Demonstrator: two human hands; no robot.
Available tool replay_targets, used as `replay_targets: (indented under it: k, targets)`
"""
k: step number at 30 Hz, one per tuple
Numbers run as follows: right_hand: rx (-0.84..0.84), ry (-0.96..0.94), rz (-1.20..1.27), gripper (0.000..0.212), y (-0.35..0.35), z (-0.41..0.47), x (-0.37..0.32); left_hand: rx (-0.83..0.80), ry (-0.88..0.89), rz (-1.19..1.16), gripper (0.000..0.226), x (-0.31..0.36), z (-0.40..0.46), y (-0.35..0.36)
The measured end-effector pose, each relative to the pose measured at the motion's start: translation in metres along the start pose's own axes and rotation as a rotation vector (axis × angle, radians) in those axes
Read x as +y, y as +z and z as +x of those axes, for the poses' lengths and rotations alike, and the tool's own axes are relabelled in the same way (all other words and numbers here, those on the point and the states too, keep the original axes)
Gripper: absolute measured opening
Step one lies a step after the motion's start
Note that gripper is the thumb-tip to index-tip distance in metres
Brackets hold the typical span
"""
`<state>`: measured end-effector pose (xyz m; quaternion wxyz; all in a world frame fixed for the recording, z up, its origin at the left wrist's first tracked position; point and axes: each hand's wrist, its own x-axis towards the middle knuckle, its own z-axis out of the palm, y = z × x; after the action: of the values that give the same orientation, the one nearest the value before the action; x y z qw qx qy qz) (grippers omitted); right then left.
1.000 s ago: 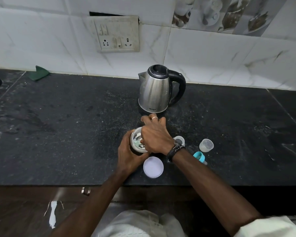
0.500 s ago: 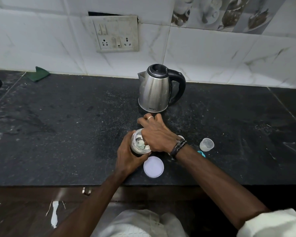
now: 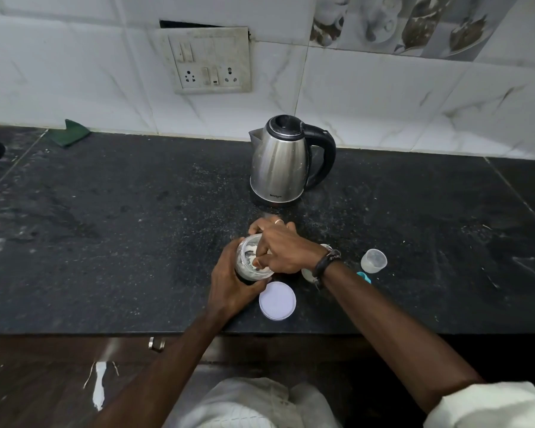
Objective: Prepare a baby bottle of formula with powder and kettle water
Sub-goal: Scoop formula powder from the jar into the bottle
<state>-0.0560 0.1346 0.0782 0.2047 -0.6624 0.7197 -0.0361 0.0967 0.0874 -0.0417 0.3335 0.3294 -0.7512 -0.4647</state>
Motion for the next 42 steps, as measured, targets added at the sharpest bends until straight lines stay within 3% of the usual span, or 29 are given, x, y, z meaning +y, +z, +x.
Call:
replay_targets:
  k: [13, 31, 40, 42]
  targets:
    - [0.045, 0.003, 0.569, 0.012, -0.010, -0.008, 0.040, 0.063, -0.029, -0.003, 0.091, -0.005, -0.002, -0.002]
    - [0.187, 0.114, 0.712, 0.014, -0.017, -0.028, 0.061, 0.065, -0.057, -0.018, 0.086, 0.000, -0.003, -0.006]
    - [0.242, 0.188, 0.752, 0.030, -0.028, -0.046, 0.073, 0.005, -0.101, -0.022, 0.096, 0.000, -0.001, -0.008]
    - [0.264, 0.210, 0.750, 0.032, -0.032, -0.055, 0.078, 0.021, -0.107, -0.009, 0.109, 0.001, -0.004, -0.009]
